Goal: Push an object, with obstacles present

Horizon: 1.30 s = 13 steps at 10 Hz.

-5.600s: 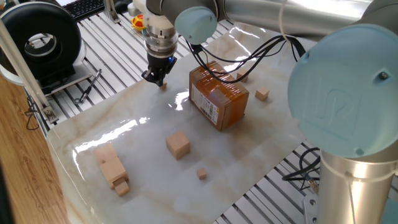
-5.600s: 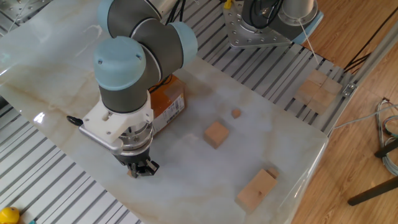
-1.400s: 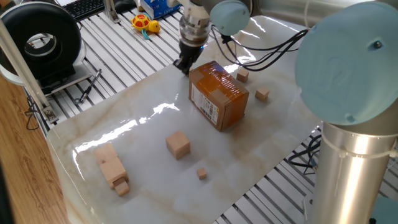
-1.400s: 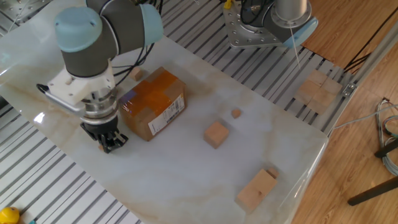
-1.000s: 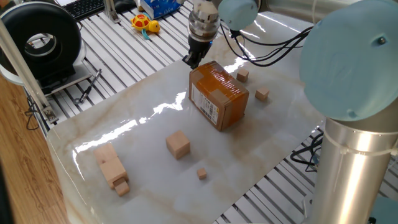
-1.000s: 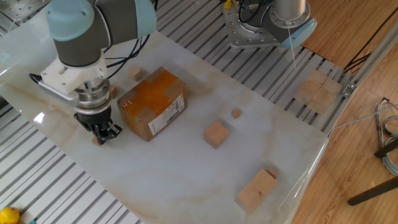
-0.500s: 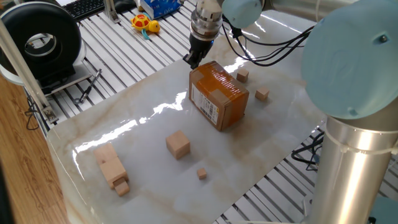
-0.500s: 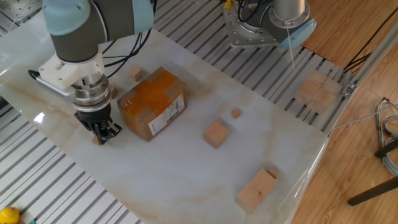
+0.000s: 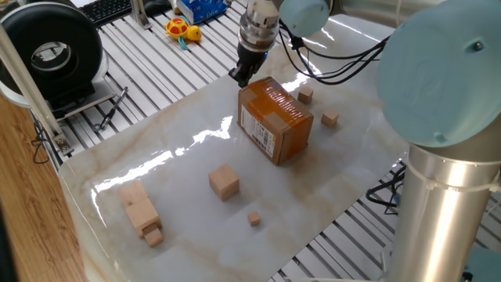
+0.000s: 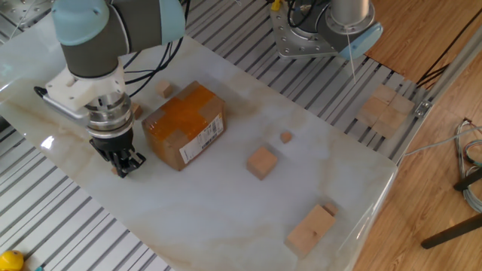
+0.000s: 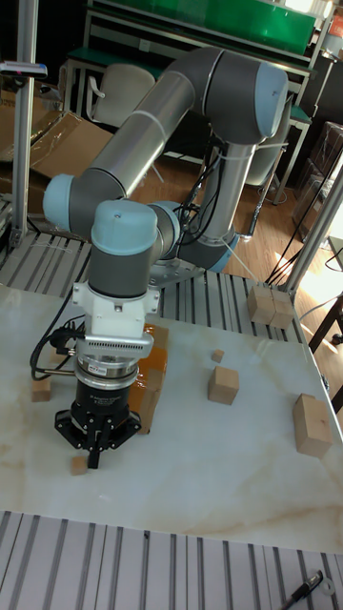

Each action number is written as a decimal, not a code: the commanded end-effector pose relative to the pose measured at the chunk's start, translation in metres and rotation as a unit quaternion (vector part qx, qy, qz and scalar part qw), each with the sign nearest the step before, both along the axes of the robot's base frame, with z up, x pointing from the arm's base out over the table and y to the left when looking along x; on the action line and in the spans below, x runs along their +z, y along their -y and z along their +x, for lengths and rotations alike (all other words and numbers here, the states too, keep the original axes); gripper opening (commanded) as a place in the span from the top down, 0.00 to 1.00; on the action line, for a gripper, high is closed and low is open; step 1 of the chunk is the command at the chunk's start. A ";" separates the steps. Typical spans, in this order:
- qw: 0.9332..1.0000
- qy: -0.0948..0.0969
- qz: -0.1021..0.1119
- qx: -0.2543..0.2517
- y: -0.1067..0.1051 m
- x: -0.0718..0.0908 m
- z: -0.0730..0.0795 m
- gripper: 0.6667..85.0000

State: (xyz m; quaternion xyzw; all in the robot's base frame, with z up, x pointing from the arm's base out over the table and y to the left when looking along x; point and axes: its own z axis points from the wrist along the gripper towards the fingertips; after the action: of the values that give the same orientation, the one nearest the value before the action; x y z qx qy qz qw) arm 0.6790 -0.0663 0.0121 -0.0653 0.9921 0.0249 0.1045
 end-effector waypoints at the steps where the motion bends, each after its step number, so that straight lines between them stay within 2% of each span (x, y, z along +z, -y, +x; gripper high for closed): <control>1: 1.000 0.006 -0.008 -0.006 0.006 -0.005 0.010 0.99; 2: 1.000 0.006 -0.019 0.000 0.018 -0.003 0.011 0.99; 3: 0.999 0.014 -0.043 0.013 0.041 0.002 0.016 0.99; 6: 0.998 0.013 -0.051 0.017 0.081 0.010 0.001 0.99; 7: 0.999 0.016 -0.043 0.014 0.084 0.009 -0.006 0.99; 8: 0.999 0.010 -0.033 0.009 0.081 0.009 -0.013 0.99; 9: 1.000 0.009 -0.020 0.006 0.075 0.009 -0.014 0.99; 11: 1.000 0.014 -0.009 0.003 0.069 0.010 -0.011 0.99; 13: 1.000 0.010 -0.009 0.004 0.069 0.009 -0.013 0.99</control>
State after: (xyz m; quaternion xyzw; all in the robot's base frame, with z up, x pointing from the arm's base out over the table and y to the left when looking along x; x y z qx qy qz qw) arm 0.6674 -0.1365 0.0194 -0.0770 0.9907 0.0048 0.1122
